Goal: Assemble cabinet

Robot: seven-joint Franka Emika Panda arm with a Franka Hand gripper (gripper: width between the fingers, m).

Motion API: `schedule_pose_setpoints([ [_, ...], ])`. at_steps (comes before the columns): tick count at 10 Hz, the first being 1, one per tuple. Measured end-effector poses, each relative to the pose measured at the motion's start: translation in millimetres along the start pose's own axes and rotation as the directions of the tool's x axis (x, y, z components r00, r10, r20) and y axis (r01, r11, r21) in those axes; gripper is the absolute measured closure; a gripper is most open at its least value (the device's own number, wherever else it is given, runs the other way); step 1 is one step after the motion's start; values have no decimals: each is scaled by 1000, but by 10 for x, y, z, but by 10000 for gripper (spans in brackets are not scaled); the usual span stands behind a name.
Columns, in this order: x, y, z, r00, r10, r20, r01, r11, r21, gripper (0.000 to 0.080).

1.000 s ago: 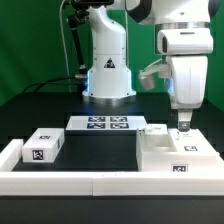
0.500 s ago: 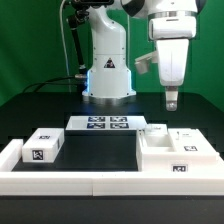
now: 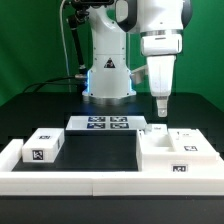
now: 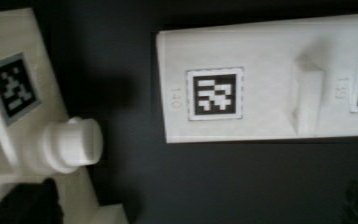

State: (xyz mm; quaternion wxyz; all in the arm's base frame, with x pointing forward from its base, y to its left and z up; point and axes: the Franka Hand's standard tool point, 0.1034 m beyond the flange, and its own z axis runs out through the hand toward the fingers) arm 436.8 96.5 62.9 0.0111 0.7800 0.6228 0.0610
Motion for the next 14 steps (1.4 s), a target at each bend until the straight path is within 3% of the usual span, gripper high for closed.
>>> schedule_pose_setpoints([
  [3,-8,6,3,1000,1,1,-1,1000,1,2],
  [6,-74,-190,158,1000,9,-14,-9,1000,20,2],
  [10,-107,-346,400,999,26,-33,-24,998,50,2],
  [11,-128,-364,443,999,32,-36,-30,998,54,97],
  [13,-156,-369,464,999,39,-35,-37,998,57,407],
  [14,-154,-370,464,999,39,-35,-37,998,57,407],
])
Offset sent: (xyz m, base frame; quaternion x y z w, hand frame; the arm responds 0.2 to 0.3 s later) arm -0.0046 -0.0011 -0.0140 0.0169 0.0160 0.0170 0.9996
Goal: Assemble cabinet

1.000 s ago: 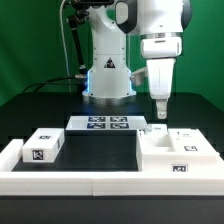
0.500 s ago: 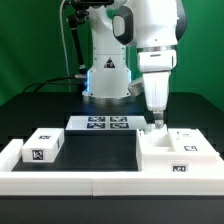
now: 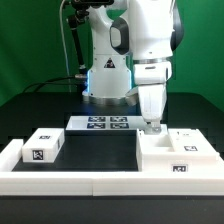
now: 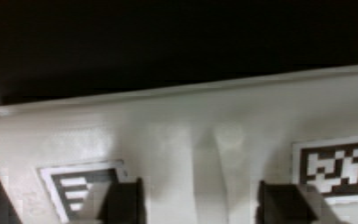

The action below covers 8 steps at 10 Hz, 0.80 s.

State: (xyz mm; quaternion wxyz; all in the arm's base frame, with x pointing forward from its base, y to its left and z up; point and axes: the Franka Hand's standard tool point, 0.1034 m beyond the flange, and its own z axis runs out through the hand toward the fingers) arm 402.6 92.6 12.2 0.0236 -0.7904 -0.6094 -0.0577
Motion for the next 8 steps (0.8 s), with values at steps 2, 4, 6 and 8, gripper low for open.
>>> schedule_pose_setpoints([
  [2,7,-3,0,1000,-1,0,1,1000,0,728],
  [4,-3,16,-8,1000,2,-1,-2,1000,-3,732],
  [6,-3,16,-8,1000,2,-1,-2,1000,-3,732],
  [8,9,19,-54,1000,-1,8,1,1000,1,732],
])
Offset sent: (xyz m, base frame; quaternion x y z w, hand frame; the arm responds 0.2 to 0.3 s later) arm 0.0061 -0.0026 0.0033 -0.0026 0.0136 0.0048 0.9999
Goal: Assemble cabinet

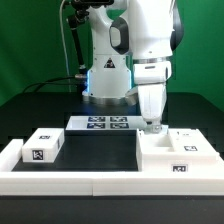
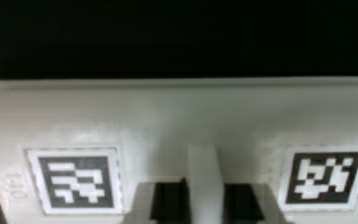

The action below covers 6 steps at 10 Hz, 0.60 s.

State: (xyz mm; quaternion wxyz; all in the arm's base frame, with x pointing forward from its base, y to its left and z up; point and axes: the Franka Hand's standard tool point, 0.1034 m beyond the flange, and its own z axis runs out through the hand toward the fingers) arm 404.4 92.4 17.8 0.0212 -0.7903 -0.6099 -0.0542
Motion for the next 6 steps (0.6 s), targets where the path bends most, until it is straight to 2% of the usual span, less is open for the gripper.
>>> schedule_pose_setpoints([
  [2,43,54,-191,999,-22,26,22,1000,-4,732],
  [4,30,129,-314,998,-31,53,31,1000,-1,731],
  [6,3,275,-374,997,-46,63,47,999,-2,731],
])
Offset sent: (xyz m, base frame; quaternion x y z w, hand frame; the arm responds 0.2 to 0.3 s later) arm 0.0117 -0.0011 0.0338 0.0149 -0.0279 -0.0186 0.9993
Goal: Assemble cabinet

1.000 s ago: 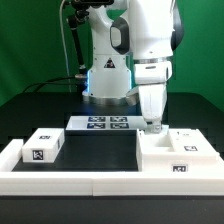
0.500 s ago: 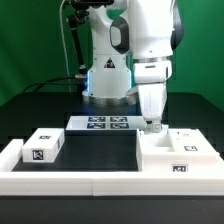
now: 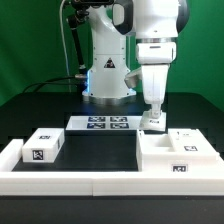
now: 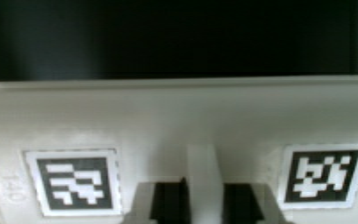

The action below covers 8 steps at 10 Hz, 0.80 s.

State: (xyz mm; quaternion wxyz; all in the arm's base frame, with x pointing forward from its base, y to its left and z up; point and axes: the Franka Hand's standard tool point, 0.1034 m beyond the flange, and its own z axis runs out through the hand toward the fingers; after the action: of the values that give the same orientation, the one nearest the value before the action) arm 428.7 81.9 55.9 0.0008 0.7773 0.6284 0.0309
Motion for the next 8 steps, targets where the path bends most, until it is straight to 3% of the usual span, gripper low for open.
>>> schedule_pose_setpoints([
  [4,4,327,-113,1000,15,22,-15,1000,3,731],
  [8,7,331,-106,1000,16,22,-16,1000,4,731],
])
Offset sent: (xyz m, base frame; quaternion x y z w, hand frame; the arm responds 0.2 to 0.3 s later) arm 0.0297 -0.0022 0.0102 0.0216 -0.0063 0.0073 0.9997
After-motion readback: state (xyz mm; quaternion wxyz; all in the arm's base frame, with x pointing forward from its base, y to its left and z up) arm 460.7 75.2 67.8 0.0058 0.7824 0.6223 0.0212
